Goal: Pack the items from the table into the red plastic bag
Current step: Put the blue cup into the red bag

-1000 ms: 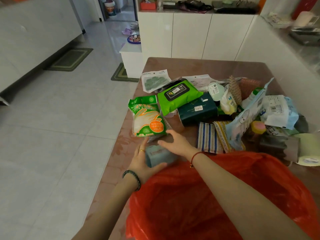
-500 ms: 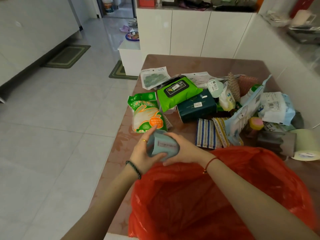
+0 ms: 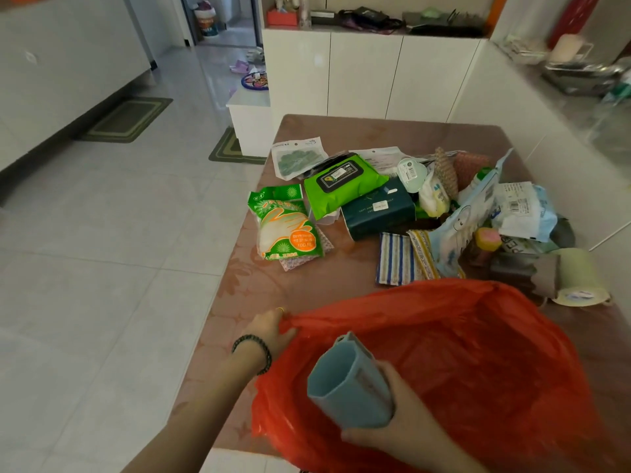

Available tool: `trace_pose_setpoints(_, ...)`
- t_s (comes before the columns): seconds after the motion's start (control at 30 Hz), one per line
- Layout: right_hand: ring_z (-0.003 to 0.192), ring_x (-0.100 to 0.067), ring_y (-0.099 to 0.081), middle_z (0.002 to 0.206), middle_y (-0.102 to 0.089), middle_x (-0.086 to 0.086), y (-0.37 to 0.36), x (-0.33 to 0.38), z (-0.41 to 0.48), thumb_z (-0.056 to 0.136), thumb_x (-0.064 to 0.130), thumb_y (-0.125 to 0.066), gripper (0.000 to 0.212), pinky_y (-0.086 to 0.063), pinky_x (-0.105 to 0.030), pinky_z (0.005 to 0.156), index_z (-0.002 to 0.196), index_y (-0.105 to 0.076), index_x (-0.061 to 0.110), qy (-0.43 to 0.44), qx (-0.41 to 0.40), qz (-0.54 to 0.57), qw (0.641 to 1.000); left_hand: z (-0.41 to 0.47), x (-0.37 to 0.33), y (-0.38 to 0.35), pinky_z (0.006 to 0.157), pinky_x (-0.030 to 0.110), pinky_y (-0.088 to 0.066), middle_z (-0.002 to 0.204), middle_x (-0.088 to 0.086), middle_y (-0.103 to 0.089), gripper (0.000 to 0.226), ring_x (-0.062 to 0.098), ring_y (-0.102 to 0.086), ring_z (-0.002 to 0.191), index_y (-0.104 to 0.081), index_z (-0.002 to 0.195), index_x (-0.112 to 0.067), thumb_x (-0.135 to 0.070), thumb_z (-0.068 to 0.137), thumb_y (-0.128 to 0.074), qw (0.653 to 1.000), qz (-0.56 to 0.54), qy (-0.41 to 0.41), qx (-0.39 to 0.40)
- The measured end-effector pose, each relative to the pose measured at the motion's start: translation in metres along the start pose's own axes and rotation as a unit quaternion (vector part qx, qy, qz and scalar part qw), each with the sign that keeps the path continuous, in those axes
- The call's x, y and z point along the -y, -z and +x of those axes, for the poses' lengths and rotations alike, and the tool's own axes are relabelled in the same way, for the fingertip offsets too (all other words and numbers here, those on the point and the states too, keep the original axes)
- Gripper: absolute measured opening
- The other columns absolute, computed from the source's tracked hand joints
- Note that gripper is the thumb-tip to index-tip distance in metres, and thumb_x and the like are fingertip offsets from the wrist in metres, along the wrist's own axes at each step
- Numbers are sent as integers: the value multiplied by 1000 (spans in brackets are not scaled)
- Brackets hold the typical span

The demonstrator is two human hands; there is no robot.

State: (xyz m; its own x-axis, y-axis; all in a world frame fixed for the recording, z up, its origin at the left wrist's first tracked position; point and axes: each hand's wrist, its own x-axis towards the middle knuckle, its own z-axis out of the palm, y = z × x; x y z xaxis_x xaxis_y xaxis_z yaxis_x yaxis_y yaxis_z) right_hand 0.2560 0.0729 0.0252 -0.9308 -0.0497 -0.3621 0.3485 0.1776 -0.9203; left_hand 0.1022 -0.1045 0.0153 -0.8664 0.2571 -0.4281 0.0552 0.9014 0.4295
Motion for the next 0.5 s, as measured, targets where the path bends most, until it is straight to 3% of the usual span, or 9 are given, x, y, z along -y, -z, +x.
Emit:
trace_pose_setpoints(0.07, 112, -3, -51, 119, -49, 13, -21, -15, 10, 37, 37, -88, 96, -47, -20, 87, 121, -42, 33, -20, -80, -64, 995, 3, -7, 4, 95, 27, -40, 130, 11, -55, 42, 24, -51, 119, -49, 127, -9, -26, 89, -50, 998, -60, 9, -16)
trace_pose_setpoints(0.17, 121, -22, -38, 126, -37, -5, -41, -15, 37, 56, 37, -81, 97, -37, -36, 104, 136, -28, 20, -56, -193, -125, 972, 7, -18, 11, 95, 27, -39, 130, 12, -53, 43, 25, -50, 120, -49, 126, -6, -25, 88, -53, 995, -90, 7, -40)
trace_pose_setpoints(0.33, 138, -35, -18, 149, -11, -23, -67, 11, 76, 85, 35, -57, 89, -17, -34, 113, 145, 0, 2, -95, -212, -132, 964, 16, -26, 16, 77, 18, -33, 100, 2, -46, 28, 18, -51, 92, -59, 111, -8, -20, 85, -55, 988, -121, -28, -92)
trace_pose_setpoints(0.4, 137, -36, -22, 148, -12, -23, -72, 14, 84, 84, 40, -58, 89, -20, -34, 113, 145, -4, 4, -93, -207, -145, 963, 19, -26, 18, 75, 16, -31, 91, -2, -45, 22, 15, -47, 86, -62, 104, -11, -18, 84, -56, 983, -138, -38, -116)
trace_pose_setpoints(0.5, 118, -33, -45, 128, -33, -13, -65, 17, 90, 74, 42, -69, 85, -36, -31, 100, 137, -24, 8, -70, -231, -159, 957, 24, -24, 24, 73, 18, -31, 73, -11, -38, 2, 17, -46, 83, -57, 85, -17, -16, 83, -58, 979, -130, -54, -147)
